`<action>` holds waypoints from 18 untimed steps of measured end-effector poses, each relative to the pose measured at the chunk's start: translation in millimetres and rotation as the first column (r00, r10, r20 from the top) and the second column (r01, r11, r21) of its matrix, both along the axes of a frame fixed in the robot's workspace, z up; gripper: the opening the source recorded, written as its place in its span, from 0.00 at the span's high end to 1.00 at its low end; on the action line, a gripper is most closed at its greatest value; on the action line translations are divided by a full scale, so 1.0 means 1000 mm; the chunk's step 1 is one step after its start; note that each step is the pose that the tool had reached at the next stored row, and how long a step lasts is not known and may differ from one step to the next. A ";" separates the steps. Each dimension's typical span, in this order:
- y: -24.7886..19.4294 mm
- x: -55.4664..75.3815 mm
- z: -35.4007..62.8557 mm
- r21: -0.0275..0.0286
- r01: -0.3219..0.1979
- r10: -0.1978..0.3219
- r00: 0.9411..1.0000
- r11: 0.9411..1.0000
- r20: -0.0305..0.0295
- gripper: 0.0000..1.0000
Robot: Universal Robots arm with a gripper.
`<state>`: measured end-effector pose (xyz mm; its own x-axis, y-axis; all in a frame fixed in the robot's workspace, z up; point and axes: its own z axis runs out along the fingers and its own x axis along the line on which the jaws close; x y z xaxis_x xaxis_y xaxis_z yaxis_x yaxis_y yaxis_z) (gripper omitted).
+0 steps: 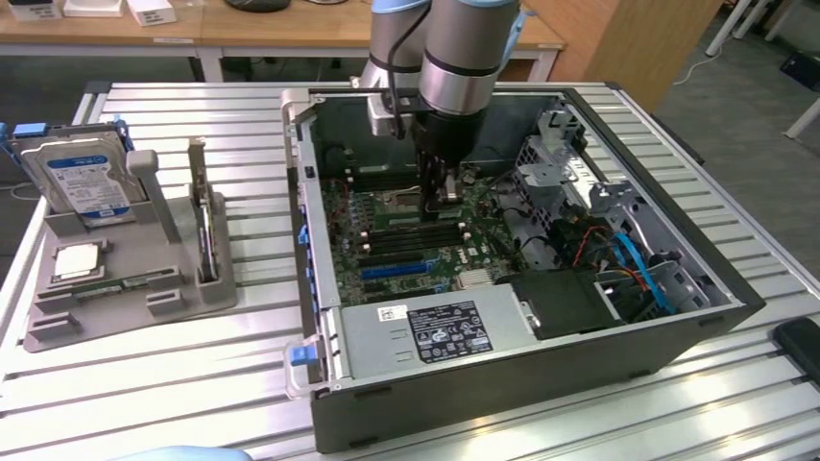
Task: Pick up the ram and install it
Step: 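Insert the ram into the slot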
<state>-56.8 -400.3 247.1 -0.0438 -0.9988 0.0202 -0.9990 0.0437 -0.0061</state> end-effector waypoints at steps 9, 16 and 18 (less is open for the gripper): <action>0.0000 0.000 -0.0021 -0.002 0.001 -0.001 1.000 1.000 0.000 0.87; 0.0000 0.000 -0.0043 -0.011 0.001 -0.001 1.000 1.000 0.000 0.87; -0.0001 0.000 -0.0055 -0.012 0.001 -0.001 1.000 1.000 0.000 0.87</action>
